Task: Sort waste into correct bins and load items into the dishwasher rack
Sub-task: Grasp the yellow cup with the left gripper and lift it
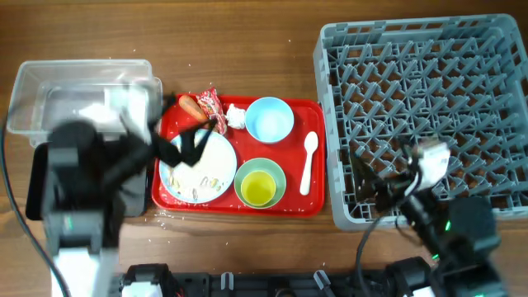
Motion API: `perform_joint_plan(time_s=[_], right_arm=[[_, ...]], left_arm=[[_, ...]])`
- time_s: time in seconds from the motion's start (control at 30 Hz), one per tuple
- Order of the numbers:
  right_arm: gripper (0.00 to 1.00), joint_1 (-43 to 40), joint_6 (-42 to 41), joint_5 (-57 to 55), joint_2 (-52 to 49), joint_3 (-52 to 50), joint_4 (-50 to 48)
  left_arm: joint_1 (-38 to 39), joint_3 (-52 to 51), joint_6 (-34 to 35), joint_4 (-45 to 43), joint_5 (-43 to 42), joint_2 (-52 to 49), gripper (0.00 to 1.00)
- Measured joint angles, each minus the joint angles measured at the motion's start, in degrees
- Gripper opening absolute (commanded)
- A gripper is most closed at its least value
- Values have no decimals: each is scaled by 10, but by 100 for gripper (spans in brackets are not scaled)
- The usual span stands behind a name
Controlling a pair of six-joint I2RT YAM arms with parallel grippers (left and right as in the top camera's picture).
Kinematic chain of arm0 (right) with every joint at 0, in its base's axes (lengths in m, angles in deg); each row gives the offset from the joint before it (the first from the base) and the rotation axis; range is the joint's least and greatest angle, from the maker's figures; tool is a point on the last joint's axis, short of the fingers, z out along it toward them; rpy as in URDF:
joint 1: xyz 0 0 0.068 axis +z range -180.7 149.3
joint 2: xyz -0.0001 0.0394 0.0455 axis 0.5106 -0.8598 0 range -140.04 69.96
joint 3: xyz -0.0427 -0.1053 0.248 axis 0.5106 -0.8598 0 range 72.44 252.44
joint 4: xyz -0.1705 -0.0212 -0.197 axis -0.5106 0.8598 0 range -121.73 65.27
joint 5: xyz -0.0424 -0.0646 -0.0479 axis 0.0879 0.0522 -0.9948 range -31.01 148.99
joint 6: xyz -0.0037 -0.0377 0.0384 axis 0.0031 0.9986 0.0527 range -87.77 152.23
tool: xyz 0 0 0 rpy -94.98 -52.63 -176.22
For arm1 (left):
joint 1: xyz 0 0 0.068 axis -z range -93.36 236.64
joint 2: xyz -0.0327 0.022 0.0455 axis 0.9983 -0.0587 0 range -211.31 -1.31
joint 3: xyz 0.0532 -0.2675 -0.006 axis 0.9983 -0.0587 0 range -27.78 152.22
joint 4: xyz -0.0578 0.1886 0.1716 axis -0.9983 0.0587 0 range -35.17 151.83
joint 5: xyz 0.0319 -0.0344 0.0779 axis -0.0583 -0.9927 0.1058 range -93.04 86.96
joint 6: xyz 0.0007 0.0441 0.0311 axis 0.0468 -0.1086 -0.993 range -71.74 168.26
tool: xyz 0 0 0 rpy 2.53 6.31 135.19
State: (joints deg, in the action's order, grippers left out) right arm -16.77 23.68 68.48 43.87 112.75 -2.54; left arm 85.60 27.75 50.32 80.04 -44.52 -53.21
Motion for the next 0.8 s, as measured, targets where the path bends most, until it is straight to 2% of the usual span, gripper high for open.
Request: perform_joint_plan(time_s=[0.07,0.13,0.23,0.33,0.4,0.43,0.5,0.53,0.57,0.67,0.73,0.8], right_arm=[[100,0,-1,2,-89,108,77],[100,0,-3,6,-180,214,141],[100,0,-3,47,-258,280,169],[96,0,-7,83,-294,282,178],[96,0,-26,79,-312,284,185],[96,0,-53,60,-334,285,200],[96,0,-98,24,-365,285,220],[96,0,-126,6,-382,285,226],[96,0,-143,-3,-390,285,227],[97,-1,-175,-19,-397,285,227],[97,-8,-187,-23,-397,285,229],[97,-19,-191,-25,-397,285,237]], left_arm=[[3,94,2,83,-7,-90,100],[7,153,7,112,-17,-152,100],[7,177,46,118,-53,-185,100],[31,181,66,166,-49,-191,100],[64,184,68,224,-11,-191,100],[120,184,69,270,56,-193,100],[198,183,69,297,130,-199,95],[219,183,69,303,144,-203,95],[273,182,72,326,191,-218,95],[319,180,127,405,301,-270,81],[321,173,155,410,331,-315,68],[321,160,171,407,340,-346,62]])
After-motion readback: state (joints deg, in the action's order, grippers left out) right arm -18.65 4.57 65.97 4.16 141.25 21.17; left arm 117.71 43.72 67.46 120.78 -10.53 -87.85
